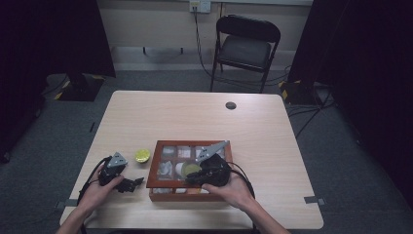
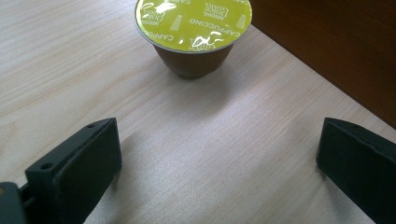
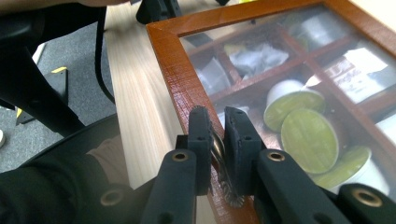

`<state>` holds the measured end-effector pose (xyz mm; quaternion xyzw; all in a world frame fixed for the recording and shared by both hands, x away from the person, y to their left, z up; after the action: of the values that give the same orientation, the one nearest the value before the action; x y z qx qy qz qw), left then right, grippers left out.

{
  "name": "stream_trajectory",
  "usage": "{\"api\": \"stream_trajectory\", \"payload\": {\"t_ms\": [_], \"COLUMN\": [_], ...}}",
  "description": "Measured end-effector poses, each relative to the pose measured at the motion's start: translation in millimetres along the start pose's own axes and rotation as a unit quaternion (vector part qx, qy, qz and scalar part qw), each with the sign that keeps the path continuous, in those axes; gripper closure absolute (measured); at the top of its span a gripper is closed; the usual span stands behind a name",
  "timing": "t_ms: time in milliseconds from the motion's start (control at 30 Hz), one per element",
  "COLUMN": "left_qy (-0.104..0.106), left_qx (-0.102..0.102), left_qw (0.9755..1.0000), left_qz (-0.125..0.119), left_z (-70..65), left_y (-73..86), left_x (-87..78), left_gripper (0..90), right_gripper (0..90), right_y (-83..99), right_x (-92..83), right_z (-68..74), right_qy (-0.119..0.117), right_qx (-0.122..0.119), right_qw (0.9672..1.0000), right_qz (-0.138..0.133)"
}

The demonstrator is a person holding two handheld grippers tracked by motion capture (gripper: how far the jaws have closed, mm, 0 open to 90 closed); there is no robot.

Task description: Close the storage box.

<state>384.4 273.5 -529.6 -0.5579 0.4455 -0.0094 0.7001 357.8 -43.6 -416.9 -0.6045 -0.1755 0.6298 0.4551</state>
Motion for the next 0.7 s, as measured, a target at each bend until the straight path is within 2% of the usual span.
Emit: {"api": "stream_trajectory", "payload": {"t_ms": [167,333,533,633,700], "left_qy": [0.000,-0.001,0.000,0.000,0.000], "left_qx": [0.000,0.000,0.000,0.000,0.000], "left_qw": [1.0000,1.0000,1.0000,1.0000,1.0000], "left_qz": [0.000,0.000,0.000,0.000,0.000], "left_z": [0.0,0.0,0.0,0.0,0.0], "left_y": [0.0,0.0,0.0,0.0,0.0], "left_x": [0.0,0.0,0.0,0.0,0.0], "left_gripper": [0.0,0.0,0.0,0.0,0.0], "right_gripper": [81.5,81.6,81.3,80.1,75.6], "right_y": [13.3,21.5,26.9,28.1,28.0], "right_x": [12.6,20.7,21.9,21.9,23.1], "right_z": [2.2,1.8,1.5,4.0,5.5], "right_qy": [0.006,0.006,0.003,0.015,0.024], "right_qx": [0.000,-0.002,-0.005,-0.012,-0.018], "right_qw": [0.9997,0.9993,0.9998,0.9998,0.9995], "right_qz": [0.024,0.036,0.017,0.008,0.009]}}
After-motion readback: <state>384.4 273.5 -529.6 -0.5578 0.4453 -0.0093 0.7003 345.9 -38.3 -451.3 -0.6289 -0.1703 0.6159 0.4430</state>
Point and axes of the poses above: each handheld gripper's, and its own axes: x roughly forward along the jaws, y roughly out of its underside, z roughly to its left, the point moved 3 cm from there along x, roughly forward along the jaws, and after that the axes turned 7 degrees about -z, right-handed, at the moved point
